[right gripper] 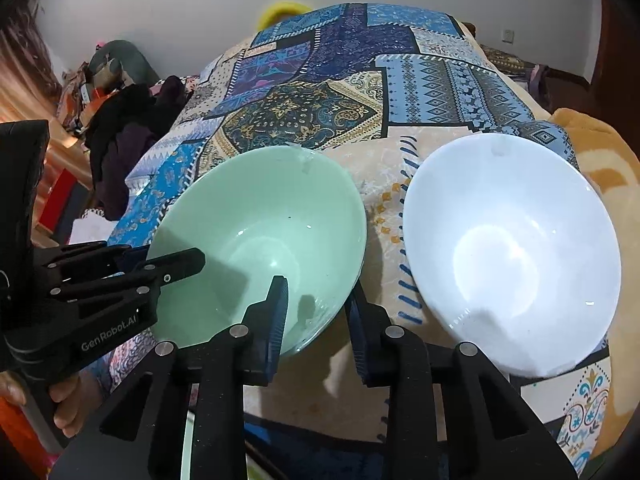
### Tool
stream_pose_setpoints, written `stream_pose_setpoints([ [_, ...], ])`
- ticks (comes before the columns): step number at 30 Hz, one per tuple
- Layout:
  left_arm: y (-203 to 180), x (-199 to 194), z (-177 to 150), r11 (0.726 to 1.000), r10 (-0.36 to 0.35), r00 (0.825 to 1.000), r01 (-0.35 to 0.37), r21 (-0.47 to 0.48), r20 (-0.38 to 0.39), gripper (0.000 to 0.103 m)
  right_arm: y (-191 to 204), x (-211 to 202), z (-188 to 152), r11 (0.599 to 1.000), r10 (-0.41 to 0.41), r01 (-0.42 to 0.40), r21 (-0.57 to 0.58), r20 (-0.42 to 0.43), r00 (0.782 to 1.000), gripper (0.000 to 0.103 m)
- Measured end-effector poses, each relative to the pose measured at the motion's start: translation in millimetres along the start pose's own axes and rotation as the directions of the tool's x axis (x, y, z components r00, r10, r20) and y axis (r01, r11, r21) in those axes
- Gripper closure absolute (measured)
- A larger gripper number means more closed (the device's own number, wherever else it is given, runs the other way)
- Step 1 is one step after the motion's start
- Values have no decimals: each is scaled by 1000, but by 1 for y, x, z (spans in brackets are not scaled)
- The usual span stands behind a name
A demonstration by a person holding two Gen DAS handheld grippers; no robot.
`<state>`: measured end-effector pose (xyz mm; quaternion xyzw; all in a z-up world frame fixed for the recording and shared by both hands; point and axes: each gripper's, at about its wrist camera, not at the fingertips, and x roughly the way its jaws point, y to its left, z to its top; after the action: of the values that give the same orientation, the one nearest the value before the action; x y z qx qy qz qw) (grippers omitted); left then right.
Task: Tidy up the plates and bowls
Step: 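Grasp a mint green bowl rim with the left gripper while the right gripper grasps another, then lift and carry the mint green bowls with both grippers toward the pink bowls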
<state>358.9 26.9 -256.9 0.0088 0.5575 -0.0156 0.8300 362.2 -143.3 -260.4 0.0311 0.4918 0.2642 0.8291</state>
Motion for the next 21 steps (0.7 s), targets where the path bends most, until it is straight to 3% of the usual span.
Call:
stream_pose_setpoints([
  [21, -5, -98, -45, 999, 7, 990, -2, -32, 138, 83, 41, -71, -16, 999, 29, -23, -48, 122, 992, 76],
])
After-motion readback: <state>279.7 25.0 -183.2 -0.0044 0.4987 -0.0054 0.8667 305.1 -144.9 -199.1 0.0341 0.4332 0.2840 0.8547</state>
